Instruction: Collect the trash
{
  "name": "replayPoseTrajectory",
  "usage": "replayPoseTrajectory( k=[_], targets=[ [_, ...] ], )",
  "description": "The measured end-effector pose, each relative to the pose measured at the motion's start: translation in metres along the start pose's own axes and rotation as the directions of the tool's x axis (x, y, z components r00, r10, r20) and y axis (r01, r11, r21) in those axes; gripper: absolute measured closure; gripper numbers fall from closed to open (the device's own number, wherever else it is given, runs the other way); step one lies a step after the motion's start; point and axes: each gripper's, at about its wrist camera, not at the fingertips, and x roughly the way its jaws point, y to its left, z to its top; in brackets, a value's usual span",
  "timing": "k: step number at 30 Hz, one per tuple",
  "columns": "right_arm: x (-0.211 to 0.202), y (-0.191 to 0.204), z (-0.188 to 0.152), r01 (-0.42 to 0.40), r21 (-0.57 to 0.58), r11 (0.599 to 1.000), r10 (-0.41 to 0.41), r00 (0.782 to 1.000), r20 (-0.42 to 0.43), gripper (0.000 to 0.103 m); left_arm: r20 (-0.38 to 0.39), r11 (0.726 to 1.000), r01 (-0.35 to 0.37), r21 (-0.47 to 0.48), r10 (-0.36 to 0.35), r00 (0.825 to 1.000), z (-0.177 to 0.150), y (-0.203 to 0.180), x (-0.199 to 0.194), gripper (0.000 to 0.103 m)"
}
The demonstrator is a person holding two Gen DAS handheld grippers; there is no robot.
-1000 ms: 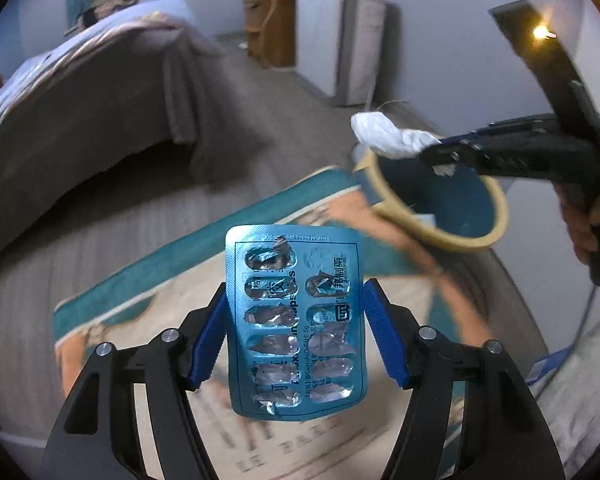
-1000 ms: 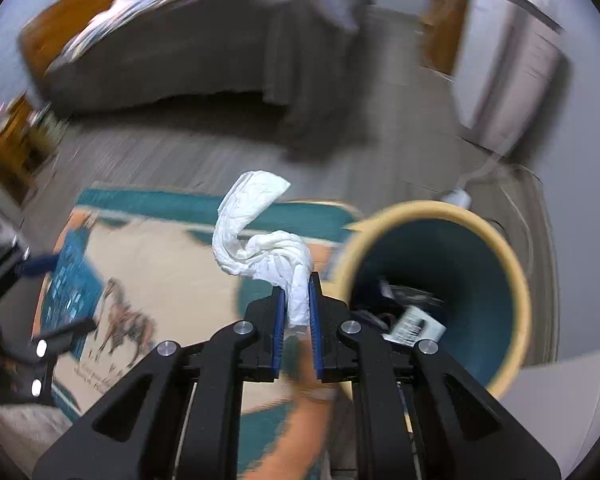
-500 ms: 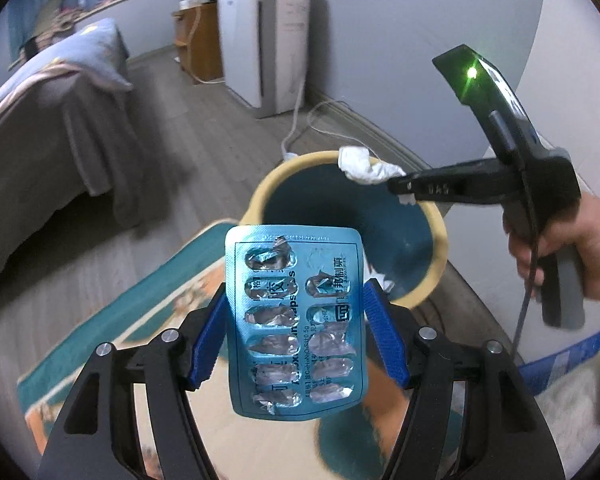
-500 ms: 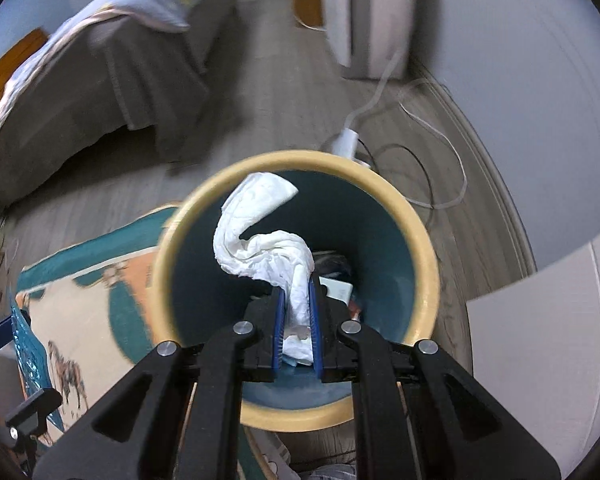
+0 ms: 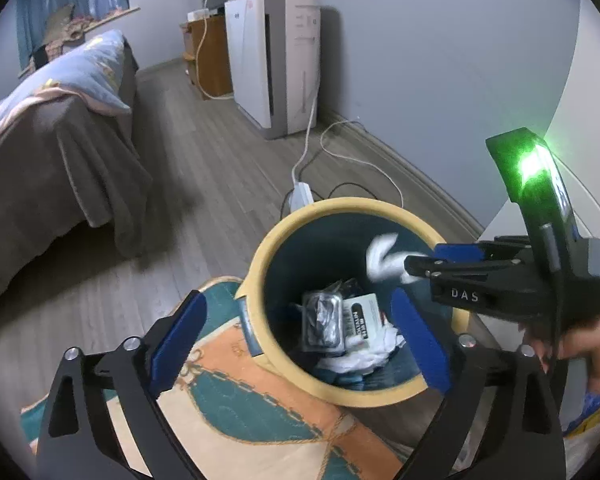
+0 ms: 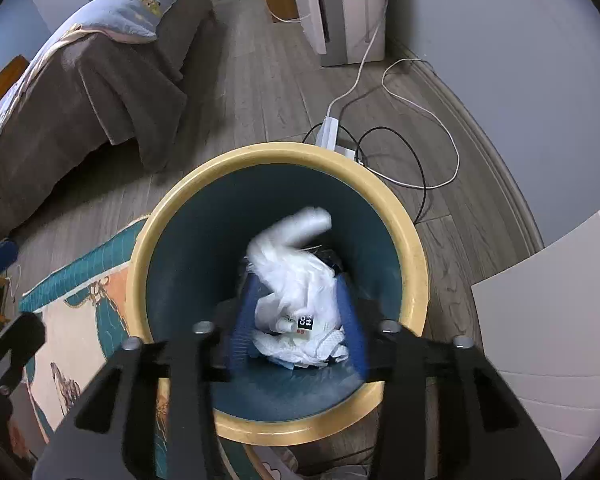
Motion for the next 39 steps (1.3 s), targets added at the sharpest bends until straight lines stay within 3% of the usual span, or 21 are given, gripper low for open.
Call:
replayPoseTrajectory(
  k=[4,11,16,19,23,25,29,35,39],
  targets=[
    [0.000,0.000,0.002,0.001,-0.010,1.000,-0.001,1.000,0.001,0.046,-0.009,0.998,-0.003,-0.062,0.002,1.000,-0.011,0.009,-0.013,0.008],
    [-0.025,0.003,-0.003,0.014,-0.049,0.999,-0.012,0.999,0.032,0.005,0.005,0.989,-0.015,-0.145,0.016,1.000,-0.029,0.014,-0.048,0.005],
    [-0.065,0.013,-0.019,0.014,-0.065,0.998,-0.010,0.998,0.066,0.006,0.072,0.990,-0.038,-0.134,0.048,0.996,-0.036,0.007,-0.079,0.005],
    [-0.092,0.020,-0.032,0.042,-0.091,0.995,-0.031,0.993,0.112,0.006,0.110,0.991,-0.011,-0.131,0.026,0.994,-0.040,0.004,-0.096,0.005],
    [-0.131,0.021,-0.053,0.107,-0.090,0.990,-0.086,0.974,0.209,0.006,0.104,0.992,-0.006,-0.125,0.019,0.994,-0.046,0.003,-0.111,0.005],
    [-0.147,0.021,-0.062,0.093,-0.086,0.992,-0.069,0.967,0.245,0.006,0.097,0.990,-0.034,-0.135,0.048,0.994,-0.046,0.004,-0.119,0.005],
    [-0.168,0.024,-0.079,0.102,-0.079,0.992,-0.075,0.955,0.286,0.006,0.079,0.981,-0.091,-0.170,0.105,0.991,-0.044,0.001,-0.133,0.005],
    [-0.185,0.035,-0.092,0.103,-0.105,0.989,-0.065,0.946,0.316,0.006,0.099,0.984,-0.145,-0.103,0.155,0.983,-0.053,-0.011,-0.138,0.005],
    [-0.189,0.031,-0.094,0.122,-0.073,0.990,-0.091,0.938,0.334,0.006,0.107,0.986,-0.131,-0.105,0.142,0.984,-0.056,-0.008,-0.138,0.005]
  ],
)
